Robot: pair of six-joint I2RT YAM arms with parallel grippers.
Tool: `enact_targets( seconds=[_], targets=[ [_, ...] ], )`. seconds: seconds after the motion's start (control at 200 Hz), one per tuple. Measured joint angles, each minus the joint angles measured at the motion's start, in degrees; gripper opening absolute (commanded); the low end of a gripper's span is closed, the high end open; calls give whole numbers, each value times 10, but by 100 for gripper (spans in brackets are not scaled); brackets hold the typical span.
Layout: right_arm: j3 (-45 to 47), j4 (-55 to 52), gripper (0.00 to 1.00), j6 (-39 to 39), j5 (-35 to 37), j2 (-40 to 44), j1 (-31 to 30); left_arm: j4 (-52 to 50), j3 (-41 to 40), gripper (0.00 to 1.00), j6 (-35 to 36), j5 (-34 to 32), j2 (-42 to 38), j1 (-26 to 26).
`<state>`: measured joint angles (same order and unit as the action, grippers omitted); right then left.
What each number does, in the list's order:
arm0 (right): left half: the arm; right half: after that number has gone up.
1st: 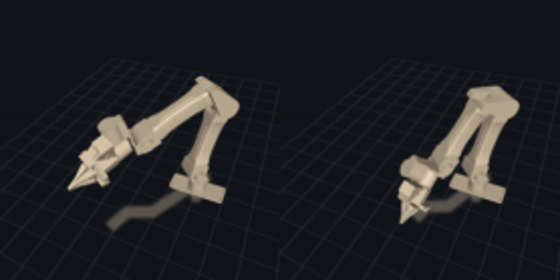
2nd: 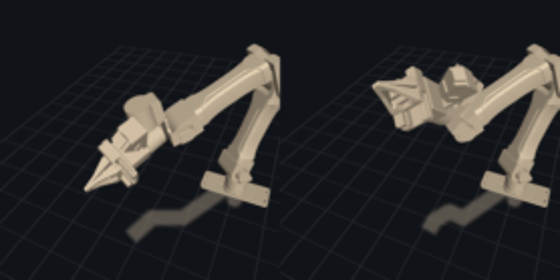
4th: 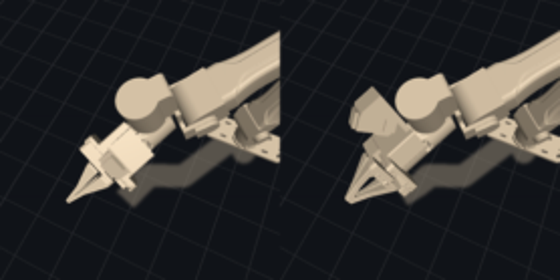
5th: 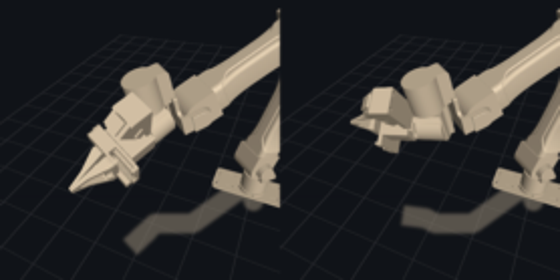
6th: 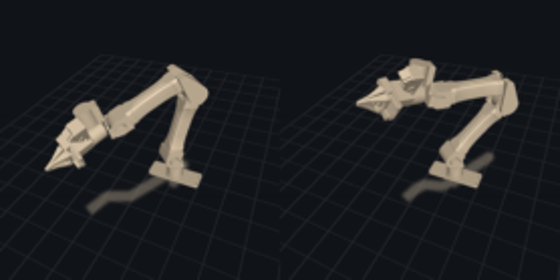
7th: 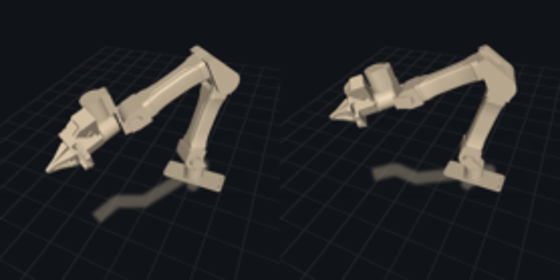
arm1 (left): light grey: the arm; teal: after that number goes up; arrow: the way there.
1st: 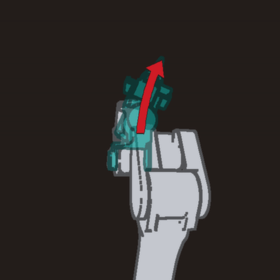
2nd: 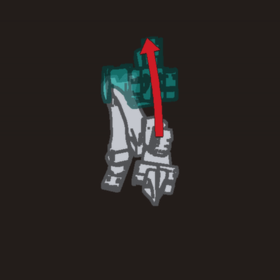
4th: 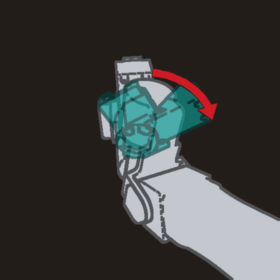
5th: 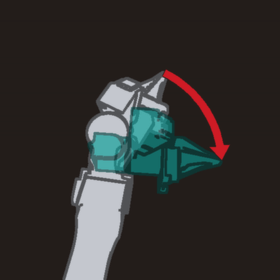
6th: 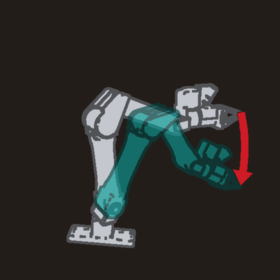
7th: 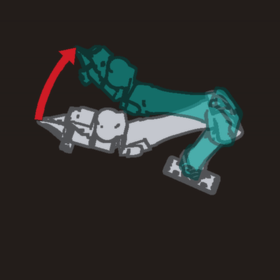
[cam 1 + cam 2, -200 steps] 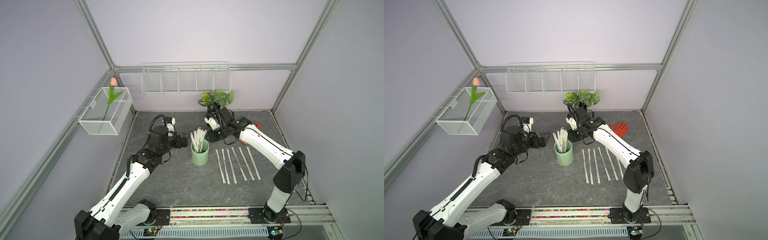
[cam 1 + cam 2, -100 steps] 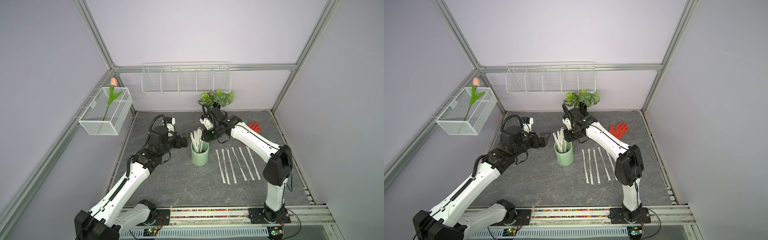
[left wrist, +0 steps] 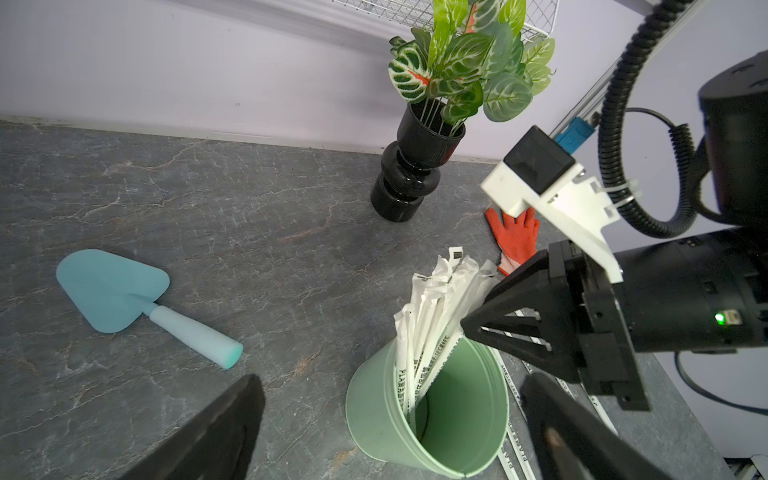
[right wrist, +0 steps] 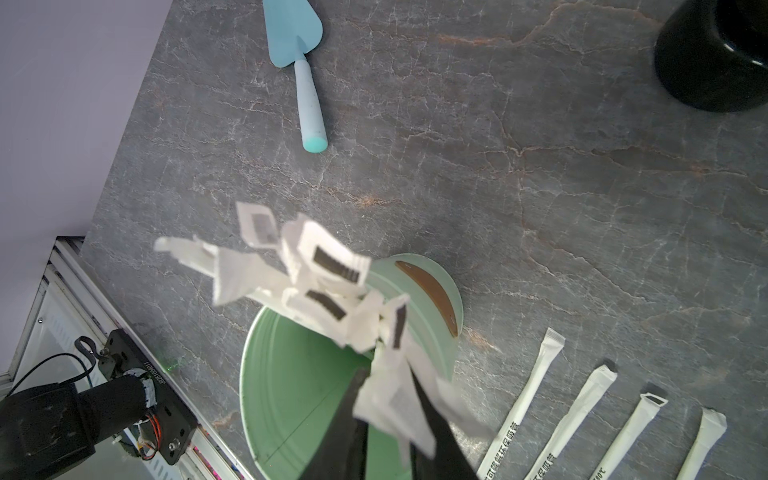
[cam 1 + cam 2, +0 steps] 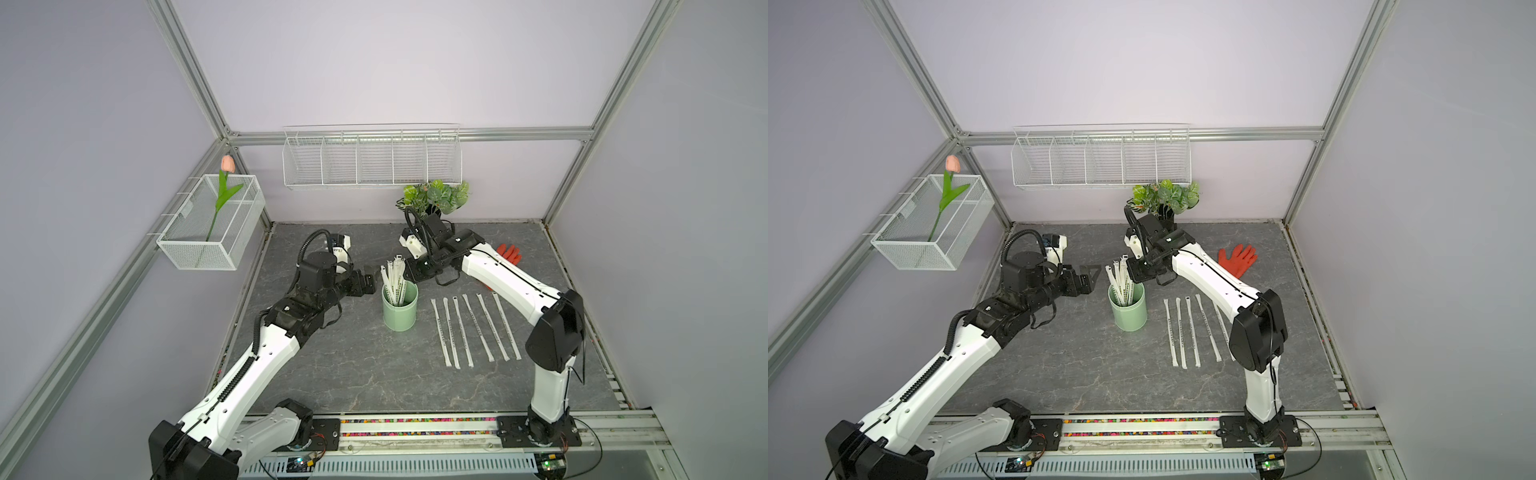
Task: Take the straws out of the storage container
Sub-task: Pick up the straw from the container.
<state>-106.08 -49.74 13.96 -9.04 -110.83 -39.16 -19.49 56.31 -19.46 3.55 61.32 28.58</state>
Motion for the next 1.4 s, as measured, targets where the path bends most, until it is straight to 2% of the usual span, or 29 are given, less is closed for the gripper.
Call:
enact_targets(
  seconds=[0.2, 0.465, 1.4],
  targets=[
    [-6, -6, 20, 0, -4, -6, 0, 0, 0, 100, 0, 0, 0, 0],
    [-9, -9, 13, 0, -13, -27, -1, 0, 0, 100, 0, 0, 0, 0],
    [-30, -72, 11, -16, 5, -16, -15, 1, 0, 100, 0, 9, 0, 0]
  ],
)
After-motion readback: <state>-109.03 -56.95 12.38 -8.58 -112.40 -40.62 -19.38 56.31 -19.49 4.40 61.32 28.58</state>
